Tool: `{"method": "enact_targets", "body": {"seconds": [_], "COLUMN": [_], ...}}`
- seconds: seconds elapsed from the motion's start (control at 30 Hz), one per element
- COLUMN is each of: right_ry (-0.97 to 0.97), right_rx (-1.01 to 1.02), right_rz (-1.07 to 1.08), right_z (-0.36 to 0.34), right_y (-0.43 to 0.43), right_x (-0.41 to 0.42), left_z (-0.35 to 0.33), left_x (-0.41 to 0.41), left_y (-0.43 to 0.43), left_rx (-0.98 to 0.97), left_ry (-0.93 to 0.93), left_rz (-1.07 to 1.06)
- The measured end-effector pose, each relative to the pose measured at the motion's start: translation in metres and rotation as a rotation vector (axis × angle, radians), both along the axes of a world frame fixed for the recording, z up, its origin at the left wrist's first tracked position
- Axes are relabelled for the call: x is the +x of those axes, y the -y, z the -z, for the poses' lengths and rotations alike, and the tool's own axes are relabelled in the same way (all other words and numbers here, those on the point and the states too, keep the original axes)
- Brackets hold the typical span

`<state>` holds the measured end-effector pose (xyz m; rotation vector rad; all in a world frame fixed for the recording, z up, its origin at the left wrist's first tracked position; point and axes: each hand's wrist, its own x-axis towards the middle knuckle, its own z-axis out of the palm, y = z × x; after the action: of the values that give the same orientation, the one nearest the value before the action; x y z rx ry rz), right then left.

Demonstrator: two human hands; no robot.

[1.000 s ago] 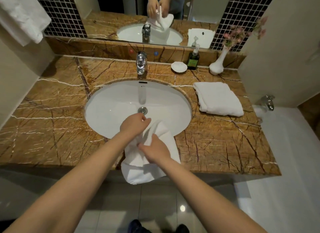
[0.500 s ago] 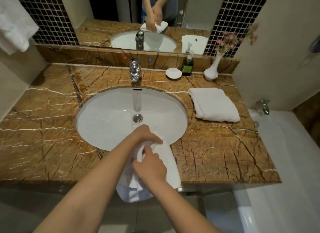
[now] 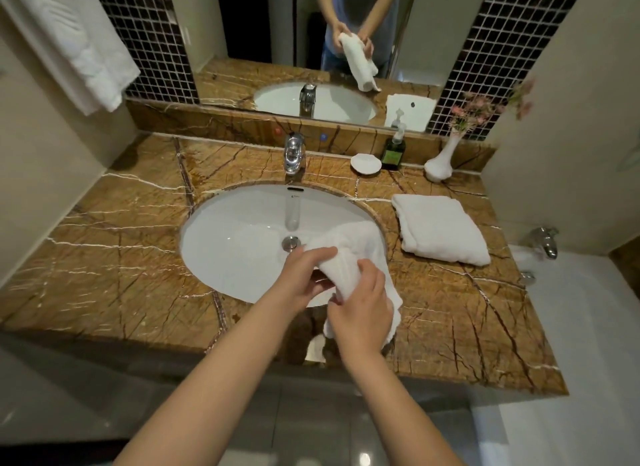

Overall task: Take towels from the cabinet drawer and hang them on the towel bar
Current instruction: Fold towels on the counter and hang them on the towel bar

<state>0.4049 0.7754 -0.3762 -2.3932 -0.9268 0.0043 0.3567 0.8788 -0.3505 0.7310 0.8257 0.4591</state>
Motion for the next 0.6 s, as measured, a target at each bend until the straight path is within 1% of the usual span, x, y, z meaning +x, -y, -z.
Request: {"method": "enact_targets", "body": {"seconds": [0.07,0.13,0.2,0.27,0.37,0.43,0.5,0.53,0.6], "right_ry": [0.119,0.252,0.433,0.550,0.546,0.490,0.412,0.383,0.341], "right_rx": [-0.017,-0.005,0.007,-0.065,-0.258,-0.380,-0.449,-0.459,-0.469], "right_rz": [-0.107,-0.235,-0.336,-0.422,-0.538,-0.582,-0.593,-0.596,-0.613], "right_z": [-0.003,-0.008,-0.010,-0.006,0.014,0.031,0.045,0.051,0.058], "right_y": [0.012,0.022,0.034,0.046,0.065,0.078,0.087,0.090,0.095], "right_x": [0.031,0.062,0.088,0.106,0.114,0.111,0.104,0.101,0.097], "left_z": [0.003,0.010,0.020,0.030,0.046,0.058,0.067,0.072,0.080], "left_x": [0.004,0.006,0.004,0.002,0.003,0.005,0.008,0.009,0.010], "left_y": [0.014,0.027,0.036,0.043,0.052,0.058,0.063,0.065,0.068], "left_rx": [0.009,0.022,0.010,0.014,0.080,0.107,0.150,0.206,0.386], "left_ry": [0.071,0.097,0.077,-0.009,-0.232,-0.361,-0.479,-0.550,-0.722], "left_rz": [0.021,0.070,0.135,0.198,0.286,0.329,0.342,0.333,0.331]}}
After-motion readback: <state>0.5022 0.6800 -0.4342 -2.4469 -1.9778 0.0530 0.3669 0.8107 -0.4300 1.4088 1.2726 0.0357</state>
